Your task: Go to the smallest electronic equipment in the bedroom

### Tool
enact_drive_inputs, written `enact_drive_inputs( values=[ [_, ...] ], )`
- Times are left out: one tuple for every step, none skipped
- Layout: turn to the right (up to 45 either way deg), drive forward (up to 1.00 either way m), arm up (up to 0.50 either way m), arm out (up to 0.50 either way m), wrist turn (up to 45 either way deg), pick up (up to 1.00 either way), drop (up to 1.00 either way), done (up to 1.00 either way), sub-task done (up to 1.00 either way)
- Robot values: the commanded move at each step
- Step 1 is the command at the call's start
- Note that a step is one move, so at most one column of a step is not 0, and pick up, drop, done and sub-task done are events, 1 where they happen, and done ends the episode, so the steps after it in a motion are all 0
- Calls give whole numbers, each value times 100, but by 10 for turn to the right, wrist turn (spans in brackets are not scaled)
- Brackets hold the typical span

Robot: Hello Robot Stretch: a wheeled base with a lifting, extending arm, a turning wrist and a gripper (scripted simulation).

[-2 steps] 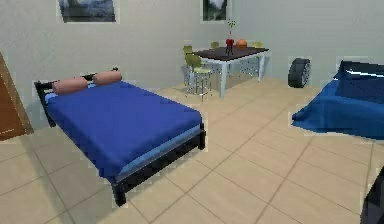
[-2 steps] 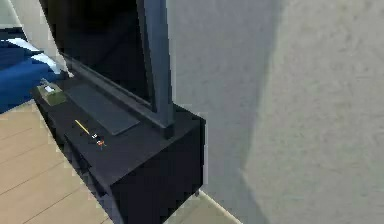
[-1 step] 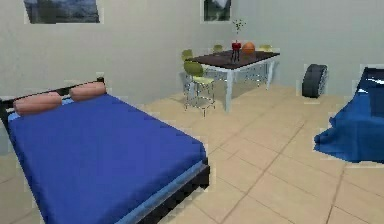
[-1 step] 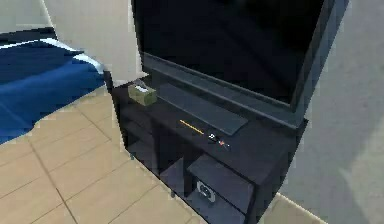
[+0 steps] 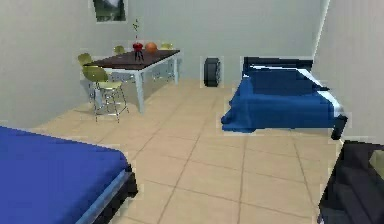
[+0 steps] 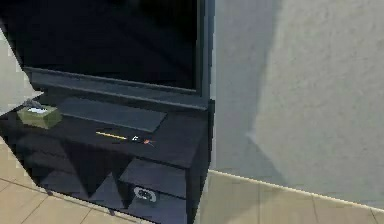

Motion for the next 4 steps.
enact_drive_inputs(
  values=[
    [0, 100, 0, 0, 0, 0, 0, 0, 0],
    [60, 0, 0, 0, 0, 0, 0, 0, 0],
    [0, 35, 0, 0, 0, 0, 0, 0, 0],
    [-90, 0, 0, 0, 0, 0, 0, 0, 0]
  ],
)
